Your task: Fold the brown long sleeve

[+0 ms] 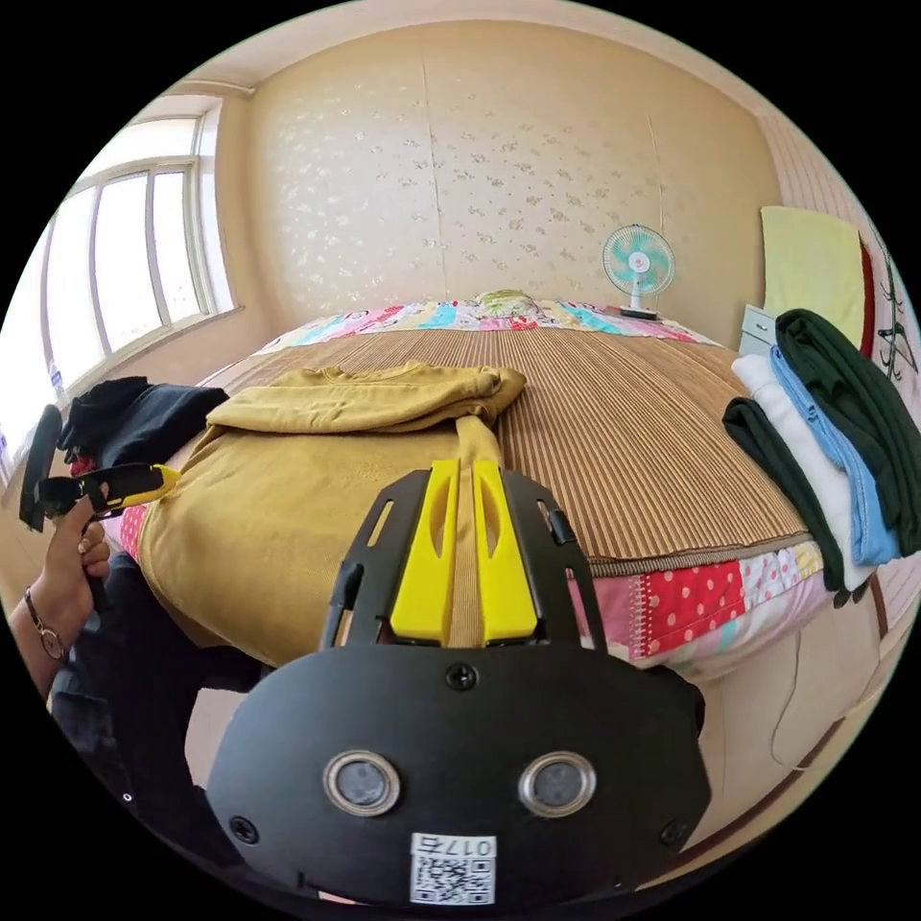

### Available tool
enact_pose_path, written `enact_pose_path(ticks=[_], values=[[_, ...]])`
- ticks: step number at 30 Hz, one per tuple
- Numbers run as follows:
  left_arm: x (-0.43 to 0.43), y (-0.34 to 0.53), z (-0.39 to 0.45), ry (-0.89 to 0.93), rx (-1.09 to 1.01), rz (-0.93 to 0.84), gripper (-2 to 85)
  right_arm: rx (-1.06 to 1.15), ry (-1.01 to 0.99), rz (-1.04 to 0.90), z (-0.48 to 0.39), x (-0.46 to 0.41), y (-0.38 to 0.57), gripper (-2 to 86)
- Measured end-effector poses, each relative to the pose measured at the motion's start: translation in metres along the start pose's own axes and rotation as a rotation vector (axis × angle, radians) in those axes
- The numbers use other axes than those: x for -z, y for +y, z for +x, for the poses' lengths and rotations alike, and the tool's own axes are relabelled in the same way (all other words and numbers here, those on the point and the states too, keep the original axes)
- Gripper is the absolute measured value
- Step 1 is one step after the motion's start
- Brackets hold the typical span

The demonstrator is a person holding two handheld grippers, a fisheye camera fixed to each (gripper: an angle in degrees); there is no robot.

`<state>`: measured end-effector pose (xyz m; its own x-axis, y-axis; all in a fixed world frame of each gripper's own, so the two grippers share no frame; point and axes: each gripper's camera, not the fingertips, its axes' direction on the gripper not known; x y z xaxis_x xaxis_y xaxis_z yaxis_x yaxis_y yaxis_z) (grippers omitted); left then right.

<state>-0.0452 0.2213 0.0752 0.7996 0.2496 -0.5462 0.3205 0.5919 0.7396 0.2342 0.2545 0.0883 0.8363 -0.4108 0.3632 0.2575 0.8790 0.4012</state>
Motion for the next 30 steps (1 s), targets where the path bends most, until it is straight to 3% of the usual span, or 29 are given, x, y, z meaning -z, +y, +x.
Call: enact_pose_path(ticks=[4,6,8,16,21,30], values=[[-0.025,-0.006,0.003,-0.078,-0.064,-0.099,7.0,0.087,0.000,-0.065,-0.026,-0.013,-0.001,2.1],[-0.026,-0.005,0.007,-0.125,-0.113,-0.062,5.7,0.005,-0.048,-0.224,-0.023,-0.044,-0.002,1.7],[-0.029,-0.007,0.009,-0.137,-0.145,-0.059,4.6,0.025,-0.052,-0.188,-0.023,-0.046,-0.003,1.4],[-0.044,-0.054,0.002,-0.114,-0.150,-0.160,2.0,0.210,0.086,-0.345,-0.047,-0.076,-0.042,0.7],[-0.066,-0.101,-0.005,-0.075,-0.221,-0.231,1.1,0.082,-0.070,-0.472,-0.012,-0.108,-0.091,0.6],[-0.076,-0.122,-0.014,-0.056,-0.224,-0.196,0.5,-0.077,-0.271,-0.482,0.035,-0.142,-0.121,0.6]])
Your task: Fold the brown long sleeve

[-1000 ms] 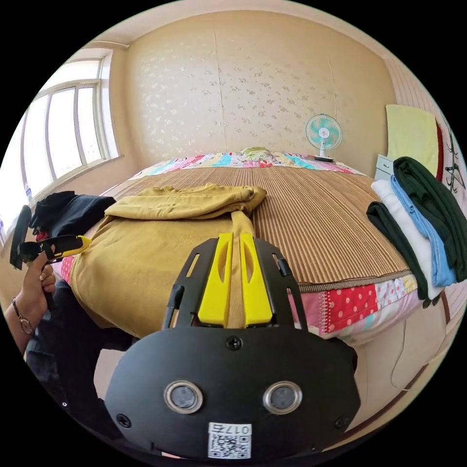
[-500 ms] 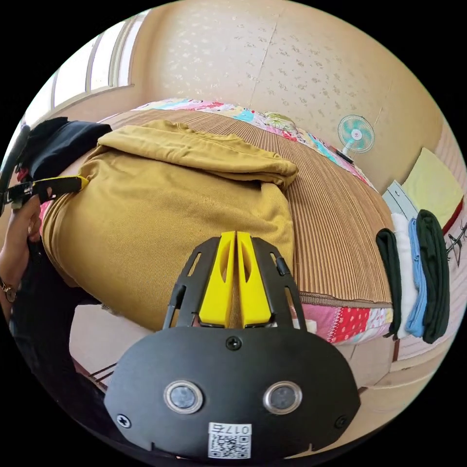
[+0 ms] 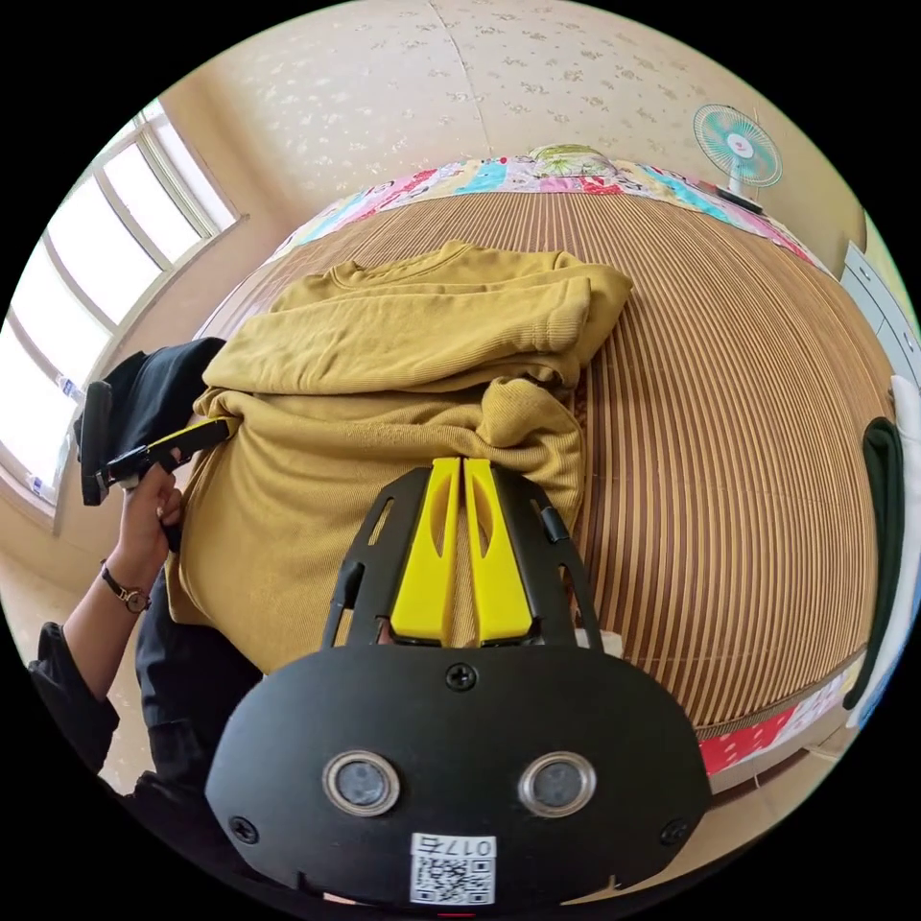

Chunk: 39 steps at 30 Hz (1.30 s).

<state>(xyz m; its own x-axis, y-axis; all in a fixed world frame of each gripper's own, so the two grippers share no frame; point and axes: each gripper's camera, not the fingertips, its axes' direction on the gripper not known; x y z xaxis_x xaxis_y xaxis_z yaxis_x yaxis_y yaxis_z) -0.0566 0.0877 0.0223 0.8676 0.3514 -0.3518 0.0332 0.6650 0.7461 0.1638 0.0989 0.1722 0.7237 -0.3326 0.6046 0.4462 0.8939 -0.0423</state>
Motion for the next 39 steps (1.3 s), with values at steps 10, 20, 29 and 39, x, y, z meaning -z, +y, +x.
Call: enact_pose_path(ticks=[10,20,29,39], values=[[0.006,-0.038,0.010,-0.057,0.023,-0.204,0.5,0.125,0.275,-0.047,-0.040,-0.012,-0.015,0.7],[0.001,-0.039,0.000,-0.021,0.027,-0.066,-0.1,0.061,0.190,-0.095,-0.019,-0.006,-0.030,0.6],[0.003,-0.039,0.015,-0.092,0.008,-0.028,-0.1,-0.026,-0.040,-0.084,0.027,-0.009,-0.046,0.6],[0.007,-0.039,0.014,-0.062,0.026,-0.012,0.1,-0.032,-0.035,-0.043,0.022,-0.023,-0.044,0.5]])
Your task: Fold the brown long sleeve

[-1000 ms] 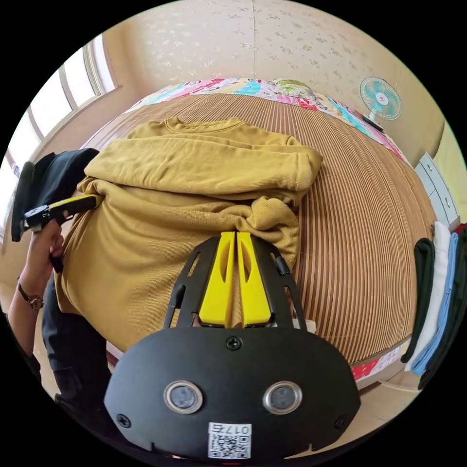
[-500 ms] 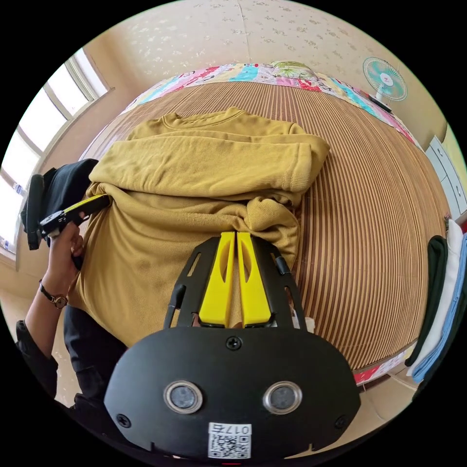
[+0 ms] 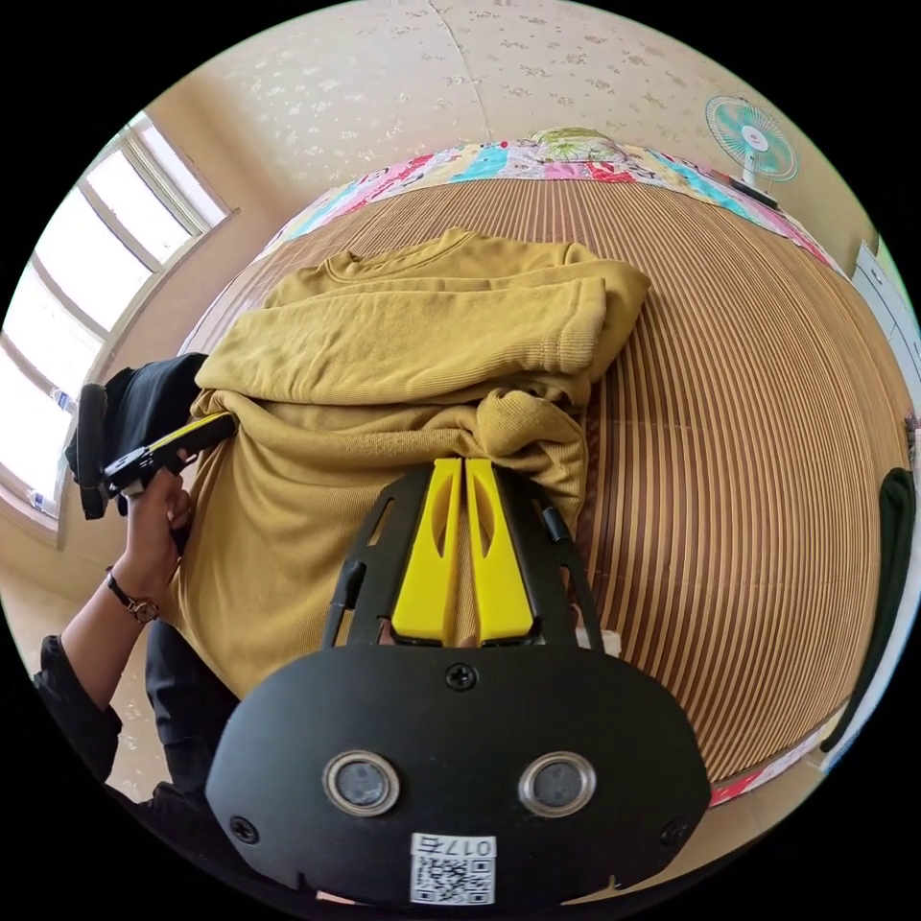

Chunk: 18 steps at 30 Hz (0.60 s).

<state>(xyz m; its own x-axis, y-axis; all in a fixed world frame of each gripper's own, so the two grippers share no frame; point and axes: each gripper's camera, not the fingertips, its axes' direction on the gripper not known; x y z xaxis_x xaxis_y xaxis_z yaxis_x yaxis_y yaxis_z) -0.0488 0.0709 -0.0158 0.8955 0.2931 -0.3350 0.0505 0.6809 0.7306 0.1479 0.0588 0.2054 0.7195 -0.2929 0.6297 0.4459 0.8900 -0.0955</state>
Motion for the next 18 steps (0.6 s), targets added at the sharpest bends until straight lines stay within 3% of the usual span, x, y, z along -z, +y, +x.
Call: enact_pose_path(ticks=[7,14,18], values=[[0.002,0.000,-0.003,0.047,0.020,0.002,0.0,-0.063,-0.132,0.006,0.009,-0.012,0.006,0.3],[0.003,-0.002,0.001,0.078,0.034,0.002,-0.3,0.060,0.162,0.017,-0.063,-0.037,0.020,0.3],[0.003,-0.005,0.010,0.071,0.032,0.000,-0.3,0.078,0.206,0.024,-0.087,-0.052,0.027,0.4]])
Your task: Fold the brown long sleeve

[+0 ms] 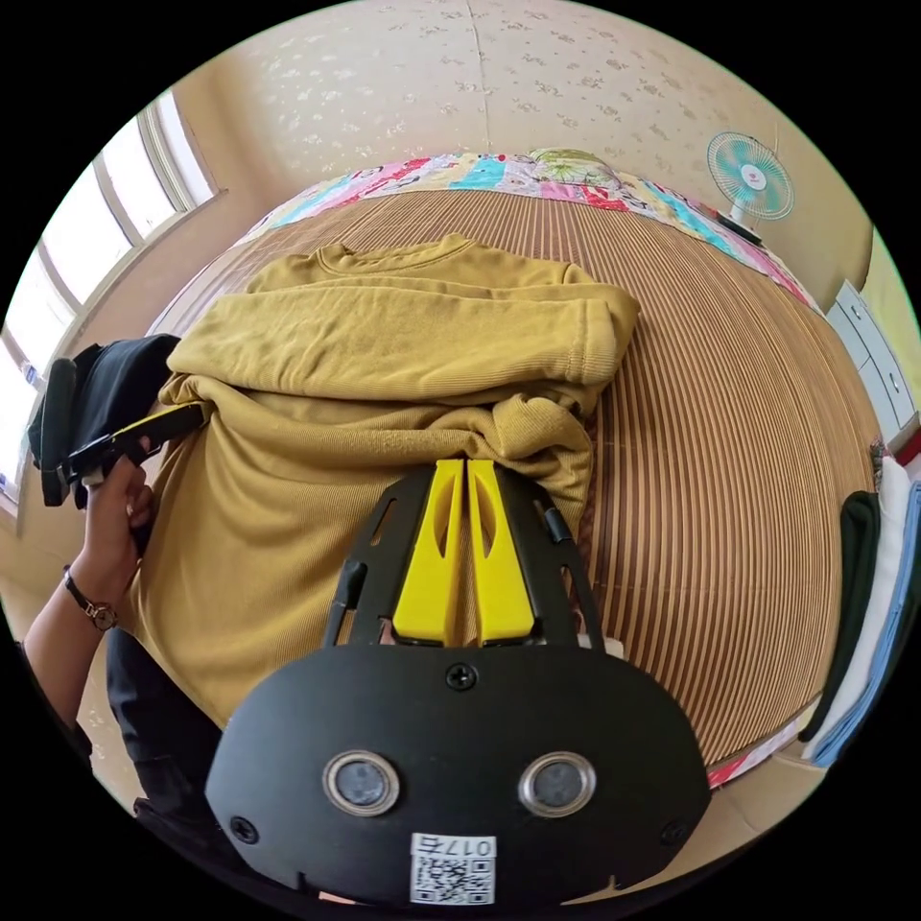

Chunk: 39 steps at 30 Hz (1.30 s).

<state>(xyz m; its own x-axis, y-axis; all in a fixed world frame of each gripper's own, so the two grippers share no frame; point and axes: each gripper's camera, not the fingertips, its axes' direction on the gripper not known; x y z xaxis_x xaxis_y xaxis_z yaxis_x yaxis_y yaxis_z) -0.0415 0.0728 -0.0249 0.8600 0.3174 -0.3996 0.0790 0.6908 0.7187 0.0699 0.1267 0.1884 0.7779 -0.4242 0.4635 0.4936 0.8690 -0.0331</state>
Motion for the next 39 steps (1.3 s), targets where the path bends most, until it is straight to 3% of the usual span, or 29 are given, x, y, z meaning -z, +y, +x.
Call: enact_pose_path(ticks=[12,18,26,31,35,39], values=[[-0.002,-0.009,0.043,-0.083,-0.032,-0.001,-0.1,0.158,0.436,0.015,-0.125,-0.047,0.014,0.3],[-0.004,-0.020,0.054,-0.074,-0.020,0.000,0.0,0.117,0.395,0.006,-0.140,-0.059,0.009,0.4],[-0.005,-0.036,0.080,-0.130,-0.040,0.005,0.3,0.159,0.541,0.000,-0.186,-0.081,0.009,0.3],[0.007,-0.040,0.088,-0.118,-0.039,0.008,1.0,0.131,0.502,0.003,-0.191,-0.081,0.004,0.3],[0.069,0.009,0.086,-0.013,-0.081,0.145,0.6,0.108,0.458,0.011,-0.192,-0.079,0.000,0.4],[0.137,0.103,0.084,-0.054,-0.077,0.214,0.8,0.120,0.494,0.009,-0.201,-0.080,-0.004,0.5]])
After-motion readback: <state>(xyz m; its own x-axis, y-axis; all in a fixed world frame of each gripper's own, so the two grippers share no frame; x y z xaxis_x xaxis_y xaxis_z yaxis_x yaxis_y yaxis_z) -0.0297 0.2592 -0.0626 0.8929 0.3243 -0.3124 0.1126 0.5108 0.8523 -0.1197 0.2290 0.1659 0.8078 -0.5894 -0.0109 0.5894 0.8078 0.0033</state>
